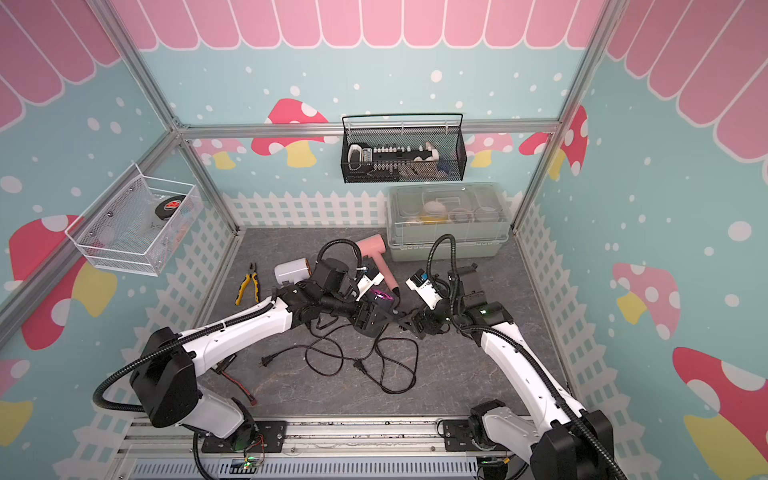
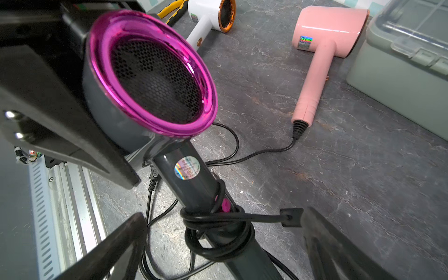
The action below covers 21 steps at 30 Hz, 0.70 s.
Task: Wrap the cord around the hair dryer
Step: Place the hair dryer at the center of the board.
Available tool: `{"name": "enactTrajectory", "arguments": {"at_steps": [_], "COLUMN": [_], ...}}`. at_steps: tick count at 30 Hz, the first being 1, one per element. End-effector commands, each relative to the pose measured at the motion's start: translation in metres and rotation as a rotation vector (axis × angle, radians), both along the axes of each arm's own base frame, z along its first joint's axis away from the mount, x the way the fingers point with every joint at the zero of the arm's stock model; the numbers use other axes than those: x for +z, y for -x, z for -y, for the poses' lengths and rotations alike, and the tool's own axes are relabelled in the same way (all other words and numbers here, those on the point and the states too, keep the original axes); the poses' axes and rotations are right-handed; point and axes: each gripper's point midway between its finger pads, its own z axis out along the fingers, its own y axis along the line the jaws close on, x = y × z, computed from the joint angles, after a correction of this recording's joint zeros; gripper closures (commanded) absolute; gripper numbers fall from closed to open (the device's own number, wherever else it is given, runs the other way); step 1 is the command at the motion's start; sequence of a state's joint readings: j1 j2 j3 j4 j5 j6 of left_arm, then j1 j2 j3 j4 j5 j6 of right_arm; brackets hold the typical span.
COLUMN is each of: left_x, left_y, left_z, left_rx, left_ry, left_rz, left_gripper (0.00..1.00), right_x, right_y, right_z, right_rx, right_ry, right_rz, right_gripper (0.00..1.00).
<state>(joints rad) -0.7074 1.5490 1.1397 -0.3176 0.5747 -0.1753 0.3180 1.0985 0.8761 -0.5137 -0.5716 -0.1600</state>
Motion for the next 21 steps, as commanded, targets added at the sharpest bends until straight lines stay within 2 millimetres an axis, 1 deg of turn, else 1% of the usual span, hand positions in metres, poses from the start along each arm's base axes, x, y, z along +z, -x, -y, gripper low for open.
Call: {"name": "enactTrajectory", "arguments": {"at_steps": [1, 6, 9, 12, 17, 21], "left_x": [0.036, 0.042, 0.046, 0.051, 0.056, 0.058], "left_y": [-0.008, -0.007, -0.003, -0.002, -0.006, -0.007], "left_z": [0.007, 0.006, 0.008, 0.007, 0.002, 0.002], "left_rx": [-0.010, -0.015, -0.030, -0.032, -0.010, -0.010], "left_ry": [0.065, 0.083, 0.105, 0.114, 0.125, 0.136], "left_rz": [0.093, 0.094, 0.095, 0.101, 0.112, 0.113], "left_gripper": [1.00, 1.00, 1.00, 1.00, 1.00, 1.00], "right_x": [-0.002, -0.028, -0.033, -0.038, -0.045, -0.048], "right_y": [0.002, 0.005, 0.000, -0.001, 0.010, 0.018], "right_z": [-0.009, -0.015, -0.017, -0.023, -0.038, -0.049], "right_rx": [0.036, 0.000, -0.006, 0.015, 0.089, 0.152], "right_ry": [-0.026, -0.037, -0.004, -0.015, -0.045, -0.063], "right_rz": [0.013, -0.042, -0.043, -0.065, -0.130, -0.172], "right_gripper": [0.01, 0.01, 0.01, 0.01, 0.02, 0.09]}}
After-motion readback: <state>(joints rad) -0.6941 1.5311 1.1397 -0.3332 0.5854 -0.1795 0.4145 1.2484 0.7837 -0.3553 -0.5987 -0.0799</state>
